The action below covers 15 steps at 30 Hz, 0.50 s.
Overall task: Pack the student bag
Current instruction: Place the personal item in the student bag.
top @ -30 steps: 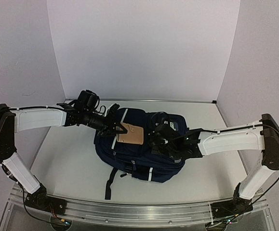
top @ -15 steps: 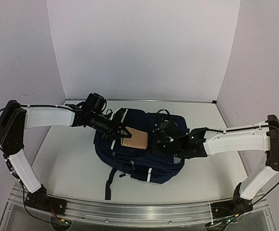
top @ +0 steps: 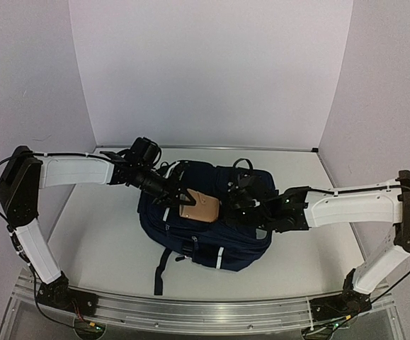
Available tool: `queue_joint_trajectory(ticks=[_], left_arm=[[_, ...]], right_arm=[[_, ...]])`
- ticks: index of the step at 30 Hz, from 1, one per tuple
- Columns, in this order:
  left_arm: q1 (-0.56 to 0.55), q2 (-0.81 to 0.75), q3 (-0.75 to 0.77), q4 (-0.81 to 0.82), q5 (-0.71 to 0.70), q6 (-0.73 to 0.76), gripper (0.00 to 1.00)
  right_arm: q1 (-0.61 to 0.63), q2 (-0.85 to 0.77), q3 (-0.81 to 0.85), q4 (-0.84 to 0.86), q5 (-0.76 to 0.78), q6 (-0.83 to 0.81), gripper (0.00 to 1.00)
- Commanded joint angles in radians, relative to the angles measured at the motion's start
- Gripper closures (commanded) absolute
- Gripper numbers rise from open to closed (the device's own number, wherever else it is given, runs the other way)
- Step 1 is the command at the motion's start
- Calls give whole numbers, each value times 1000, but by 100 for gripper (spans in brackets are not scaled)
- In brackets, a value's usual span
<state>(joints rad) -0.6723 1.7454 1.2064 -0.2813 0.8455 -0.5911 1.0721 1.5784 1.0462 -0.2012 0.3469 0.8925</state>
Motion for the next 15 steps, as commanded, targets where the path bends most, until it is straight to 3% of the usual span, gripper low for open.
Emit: queue_joint_trajectory(ticks=[1, 9, 15], left_arm=[[-6, 16, -41, -103, -62, 7, 100], [-19, 37, -67, 109, -42, -115, 100], [-124, 98, 26, 172, -124, -144, 100]], right_arm=[[21, -113, 35, 161, -4, 15, 100], [22, -82, 47, 201, -104, -35, 100], [22, -57, 46, 243, -128, -35, 100]])
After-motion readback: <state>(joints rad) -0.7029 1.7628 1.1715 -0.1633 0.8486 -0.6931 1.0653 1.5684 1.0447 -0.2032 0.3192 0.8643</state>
